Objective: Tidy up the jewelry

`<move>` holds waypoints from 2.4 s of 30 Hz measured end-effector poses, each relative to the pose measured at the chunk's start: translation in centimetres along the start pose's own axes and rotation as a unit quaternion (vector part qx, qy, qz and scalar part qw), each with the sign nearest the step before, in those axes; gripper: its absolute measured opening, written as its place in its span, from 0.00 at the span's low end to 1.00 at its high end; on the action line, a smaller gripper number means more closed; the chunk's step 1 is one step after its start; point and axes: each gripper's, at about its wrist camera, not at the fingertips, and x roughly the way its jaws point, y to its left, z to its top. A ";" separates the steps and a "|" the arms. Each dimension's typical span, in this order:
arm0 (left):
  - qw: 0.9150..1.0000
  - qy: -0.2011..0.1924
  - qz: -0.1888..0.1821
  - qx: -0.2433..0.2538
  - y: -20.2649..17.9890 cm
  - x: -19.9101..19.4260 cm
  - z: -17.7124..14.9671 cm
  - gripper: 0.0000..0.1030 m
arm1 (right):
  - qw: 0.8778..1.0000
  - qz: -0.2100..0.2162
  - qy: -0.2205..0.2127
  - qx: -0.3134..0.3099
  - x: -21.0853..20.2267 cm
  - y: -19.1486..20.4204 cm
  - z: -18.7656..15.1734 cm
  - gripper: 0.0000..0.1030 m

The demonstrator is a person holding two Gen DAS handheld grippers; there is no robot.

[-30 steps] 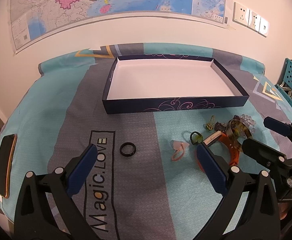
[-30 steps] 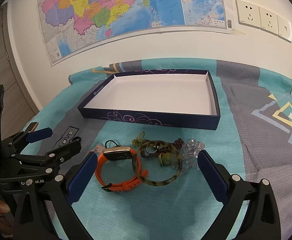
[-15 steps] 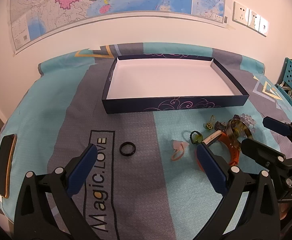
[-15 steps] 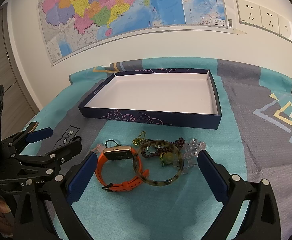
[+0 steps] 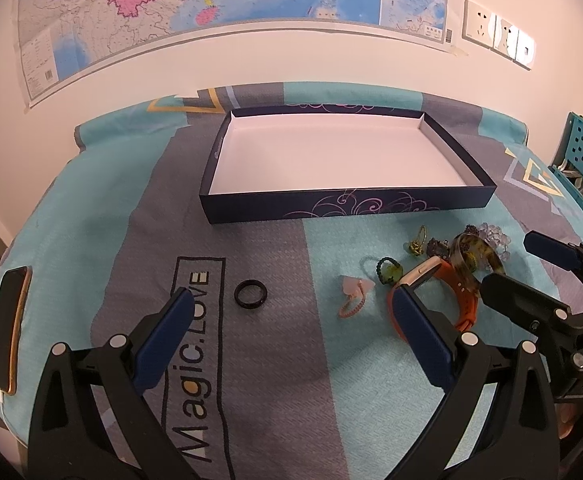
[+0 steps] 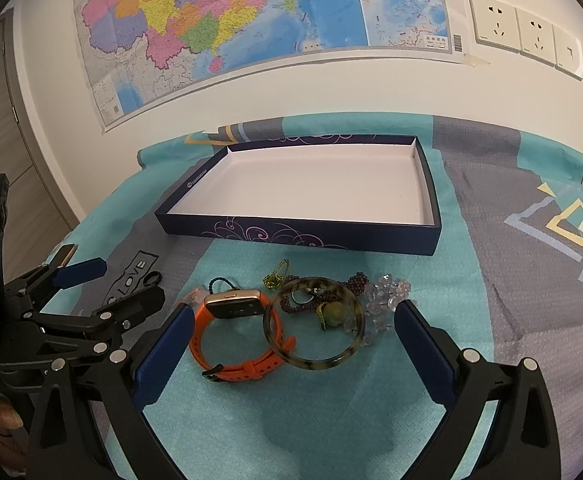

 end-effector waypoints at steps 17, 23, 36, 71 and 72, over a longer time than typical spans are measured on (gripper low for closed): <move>1.000 0.001 -0.001 0.000 -0.1 0.0 -0.3 0.95 | 1.000 0.000 0.001 0.001 0.1 -0.1 -0.1 0.94; 1.000 0.001 -0.001 0.000 -0.1 0.0 -0.4 0.95 | 1.000 0.002 0.001 0.002 0.2 -0.1 -0.1 0.94; 1.000 0.004 -0.002 0.003 -0.2 0.2 -0.3 0.95 | 1.000 0.002 0.002 0.001 0.2 -0.1 0.0 0.94; 0.999 0.011 -0.024 0.028 -1.2 0.4 -0.5 0.95 | 1.000 0.014 0.010 0.006 0.1 -0.9 -0.5 0.91; 0.999 0.012 -0.026 0.029 -1.3 0.4 -0.5 0.95 | 1.000 0.016 0.011 0.009 0.1 -1.1 -0.5 0.89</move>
